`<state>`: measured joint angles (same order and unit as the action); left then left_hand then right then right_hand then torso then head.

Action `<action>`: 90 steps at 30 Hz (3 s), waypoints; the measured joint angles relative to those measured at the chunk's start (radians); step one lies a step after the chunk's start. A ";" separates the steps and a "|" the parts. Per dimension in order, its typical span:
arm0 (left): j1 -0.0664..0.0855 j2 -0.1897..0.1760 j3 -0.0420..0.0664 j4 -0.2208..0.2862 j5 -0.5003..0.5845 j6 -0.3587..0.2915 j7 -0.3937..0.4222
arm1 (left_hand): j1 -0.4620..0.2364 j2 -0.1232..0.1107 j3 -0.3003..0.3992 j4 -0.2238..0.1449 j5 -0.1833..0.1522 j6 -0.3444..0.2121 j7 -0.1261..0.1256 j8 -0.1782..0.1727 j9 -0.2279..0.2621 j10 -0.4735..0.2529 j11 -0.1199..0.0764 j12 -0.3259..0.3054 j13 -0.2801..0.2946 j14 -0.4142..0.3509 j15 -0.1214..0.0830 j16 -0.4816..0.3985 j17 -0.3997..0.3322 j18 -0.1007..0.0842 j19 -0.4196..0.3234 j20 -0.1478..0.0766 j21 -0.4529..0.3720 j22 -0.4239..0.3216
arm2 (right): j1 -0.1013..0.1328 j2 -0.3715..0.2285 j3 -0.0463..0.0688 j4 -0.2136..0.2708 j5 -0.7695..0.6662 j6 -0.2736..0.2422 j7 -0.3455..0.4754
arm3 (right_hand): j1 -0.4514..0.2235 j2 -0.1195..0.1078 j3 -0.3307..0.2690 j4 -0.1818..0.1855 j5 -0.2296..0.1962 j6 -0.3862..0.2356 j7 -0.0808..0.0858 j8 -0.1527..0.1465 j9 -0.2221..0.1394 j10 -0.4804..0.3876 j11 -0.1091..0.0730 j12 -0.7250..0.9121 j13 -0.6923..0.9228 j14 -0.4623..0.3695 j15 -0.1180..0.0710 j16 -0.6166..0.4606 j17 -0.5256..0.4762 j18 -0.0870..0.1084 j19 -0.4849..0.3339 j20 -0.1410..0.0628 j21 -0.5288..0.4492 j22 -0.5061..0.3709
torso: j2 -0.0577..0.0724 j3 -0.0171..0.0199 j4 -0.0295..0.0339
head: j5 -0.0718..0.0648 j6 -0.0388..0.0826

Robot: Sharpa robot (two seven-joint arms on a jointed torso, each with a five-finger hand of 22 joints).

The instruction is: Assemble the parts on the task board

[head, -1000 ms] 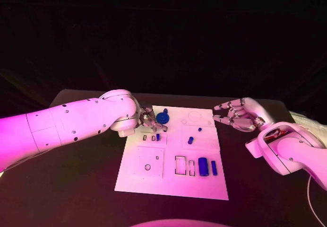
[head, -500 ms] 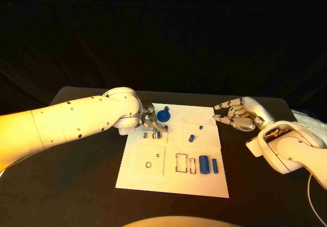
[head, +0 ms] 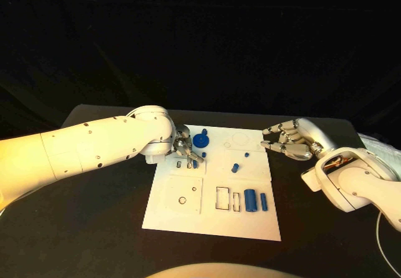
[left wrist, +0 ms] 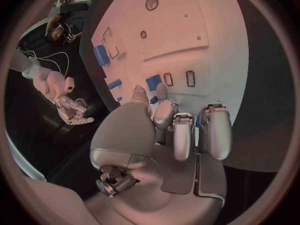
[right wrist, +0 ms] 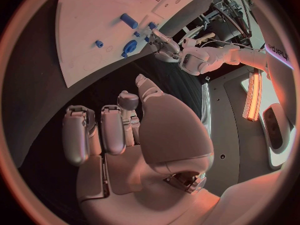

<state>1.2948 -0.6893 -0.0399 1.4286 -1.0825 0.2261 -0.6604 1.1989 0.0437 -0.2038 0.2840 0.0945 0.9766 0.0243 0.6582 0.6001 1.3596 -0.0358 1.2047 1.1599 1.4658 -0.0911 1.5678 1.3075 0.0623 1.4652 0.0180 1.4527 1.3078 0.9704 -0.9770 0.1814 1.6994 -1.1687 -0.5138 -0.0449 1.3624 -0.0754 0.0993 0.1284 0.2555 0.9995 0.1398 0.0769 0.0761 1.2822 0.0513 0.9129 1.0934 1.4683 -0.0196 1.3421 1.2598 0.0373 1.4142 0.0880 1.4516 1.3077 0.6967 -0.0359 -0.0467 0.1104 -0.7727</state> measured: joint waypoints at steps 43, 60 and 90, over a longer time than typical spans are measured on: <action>-0.004 0.029 -0.002 -0.031 -0.005 0.038 -0.006 | 0.037 -0.001 0.011 -0.006 0.017 -0.004 -0.004 0.018 0.048 0.007 -0.007 0.018 0.021 0.000 0.000 0.000 0.000 0.000 0.000 0.000 0.007 0.000 | -0.004 0.009 0.000 -0.007 -0.002 0.022 -0.006 | 0.000 0.000 -0.004 0.004 0.006 0.003 -0.003 0.000 0.000 0.000 0.000 0.000 -0.001 0.000 0.000 0.000 0.000 0.000 0.000 0.000 0.000 0.000 | 0.001 0.0013 0.0011 | -0.004 -0.015; -0.006 0.038 -0.002 -0.039 -0.005 0.047 -0.007 | 0.039 -0.003 0.017 -0.006 0.017 -0.004 -0.003 0.019 0.053 0.007 -0.007 0.023 0.023 0.000 0.000 0.000 0.000 0.000 0.000 0.000 0.007 0.000 | -0.007 0.013 0.000 -0.009 -0.002 0.028 -0.006 | 0.000 0.000 -0.004 0.004 0.006 0.003 -0.003 0.000 0.000 0.000 0.000 0.000 0.000 0.000 0.000 0.000 0.003 0.000 0.000 0.000 0.000 0.000 | 0.001 0.0012 0.0016 | -0.006 -0.020; -0.010 0.019 -0.001 -0.025 0.081 0.027 -0.005 | 0.199 -0.160 0.549 0.069 0.033 -0.040 0.010 -0.067 0.121 -0.005 -0.009 -0.009 -0.001 0.000 -0.007 0.000 0.000 0.000 0.000 -0.007 -0.003 0.000 | -0.013 0.017 0.000 -0.015 -0.001 0.037 -0.005 | 0.000 0.000 -0.004 0.004 0.006 0.003 -0.003 0.000 0.000 0.004 -0.004 0.014 0.012 0.000 0.000 0.006 0.019 0.000 0.000 0.000 0.000 0.000 | 0.001 0.0024 0.0014 | -0.006 -0.027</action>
<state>1.2848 -0.6708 -0.0407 1.4033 -1.0018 0.2533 -0.6651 1.3981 -0.1160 0.3450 0.3535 0.1270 0.9364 0.0339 0.5914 0.7212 1.3544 -0.0445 1.1960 1.1588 1.4657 -0.0982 1.5677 1.3075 0.0624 1.4650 0.0107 1.4501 1.3074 0.9576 -0.9603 0.1815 1.6842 -1.1692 -0.4768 -0.0498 1.3624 -0.0754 0.0953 0.1324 0.2614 1.0023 0.1370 0.0769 0.0758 1.2860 0.0478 0.9273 1.1053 1.4683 -0.0196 1.3482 1.2785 0.0373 1.4142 0.0879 1.4517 1.3078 0.6981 -0.0335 -0.0453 0.1042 -0.8001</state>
